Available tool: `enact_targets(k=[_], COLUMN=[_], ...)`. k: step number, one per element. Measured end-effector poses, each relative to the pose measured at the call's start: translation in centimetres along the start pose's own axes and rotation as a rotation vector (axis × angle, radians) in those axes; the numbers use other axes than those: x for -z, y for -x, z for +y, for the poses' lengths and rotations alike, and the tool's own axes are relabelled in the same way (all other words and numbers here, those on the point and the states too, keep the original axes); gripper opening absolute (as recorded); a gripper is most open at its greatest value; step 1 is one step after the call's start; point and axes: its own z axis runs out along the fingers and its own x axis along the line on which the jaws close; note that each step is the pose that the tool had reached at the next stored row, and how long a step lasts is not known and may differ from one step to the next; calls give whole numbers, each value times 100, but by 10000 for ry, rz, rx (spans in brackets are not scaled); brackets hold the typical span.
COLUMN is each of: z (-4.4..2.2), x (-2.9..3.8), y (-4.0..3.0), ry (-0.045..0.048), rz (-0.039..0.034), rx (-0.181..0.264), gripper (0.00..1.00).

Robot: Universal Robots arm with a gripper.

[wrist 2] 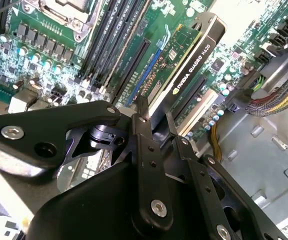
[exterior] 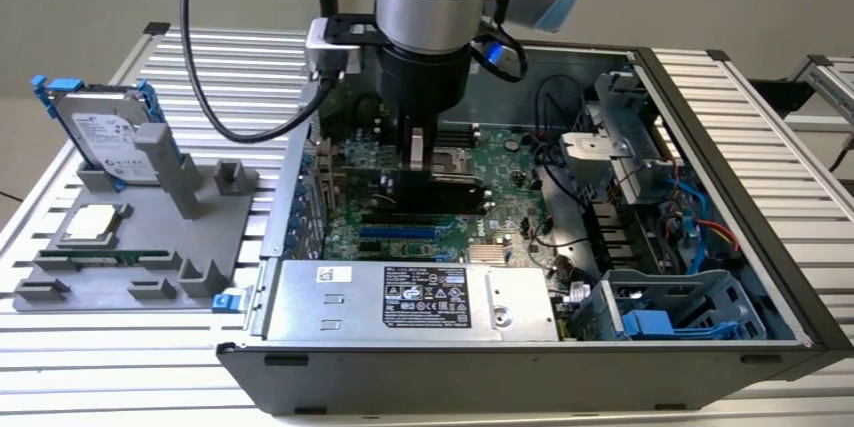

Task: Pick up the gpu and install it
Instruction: 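Insert the gpu into the slot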

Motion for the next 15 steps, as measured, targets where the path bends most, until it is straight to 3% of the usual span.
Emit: enact_targets(k=[15], z=[26], x=[-129], y=[-65], ry=[0], rz=[-2], rx=[0], gripper=[0])
